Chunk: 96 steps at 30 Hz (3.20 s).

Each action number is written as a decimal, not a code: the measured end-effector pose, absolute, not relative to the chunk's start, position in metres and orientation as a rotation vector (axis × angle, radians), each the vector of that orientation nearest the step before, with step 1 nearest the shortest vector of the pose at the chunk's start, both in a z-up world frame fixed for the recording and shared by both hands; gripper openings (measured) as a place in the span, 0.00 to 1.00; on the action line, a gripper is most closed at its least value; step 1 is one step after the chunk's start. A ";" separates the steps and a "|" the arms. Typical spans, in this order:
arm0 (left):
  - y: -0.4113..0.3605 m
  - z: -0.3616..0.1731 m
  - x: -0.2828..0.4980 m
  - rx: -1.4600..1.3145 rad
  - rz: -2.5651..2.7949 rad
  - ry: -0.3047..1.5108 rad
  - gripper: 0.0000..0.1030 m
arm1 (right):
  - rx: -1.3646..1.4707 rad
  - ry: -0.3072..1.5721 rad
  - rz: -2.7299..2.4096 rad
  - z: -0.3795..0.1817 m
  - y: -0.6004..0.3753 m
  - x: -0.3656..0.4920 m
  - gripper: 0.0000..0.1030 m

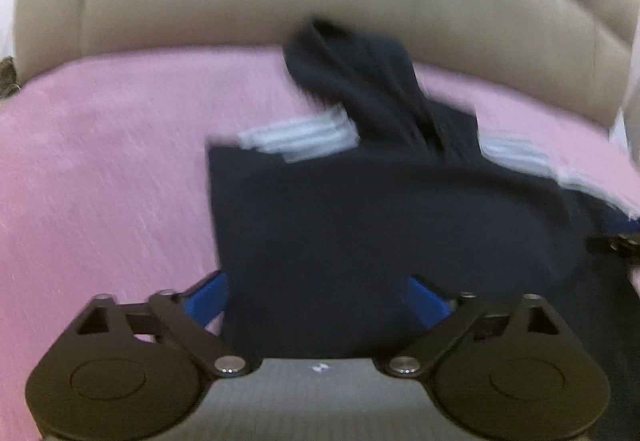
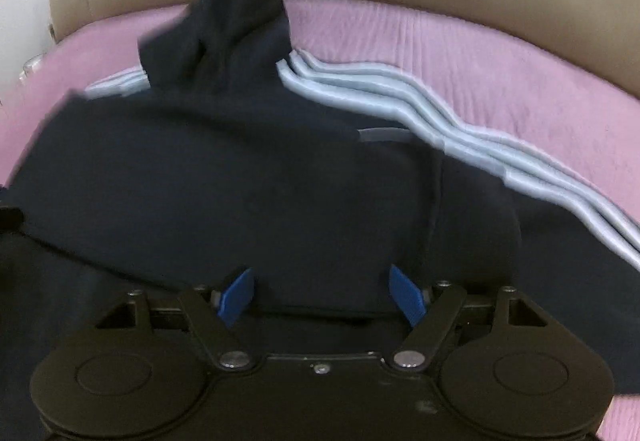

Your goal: Fold large clothes

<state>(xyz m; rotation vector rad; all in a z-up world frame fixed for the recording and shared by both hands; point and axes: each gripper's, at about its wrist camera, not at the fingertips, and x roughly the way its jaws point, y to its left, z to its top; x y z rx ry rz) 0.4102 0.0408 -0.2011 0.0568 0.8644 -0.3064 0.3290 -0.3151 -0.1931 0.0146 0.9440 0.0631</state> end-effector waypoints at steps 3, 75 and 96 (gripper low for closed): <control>0.053 -0.233 0.404 0.003 -0.215 0.982 1.00 | 0.084 0.905 0.083 -0.190 -0.332 0.314 0.86; 0.089 -0.156 0.332 -0.396 -0.255 0.834 0.99 | 0.316 0.221 0.333 -0.081 -0.166 0.342 0.10; 0.135 -0.197 0.350 -0.463 -0.199 0.848 0.99 | 0.418 0.387 0.432 -0.163 -0.132 0.356 0.13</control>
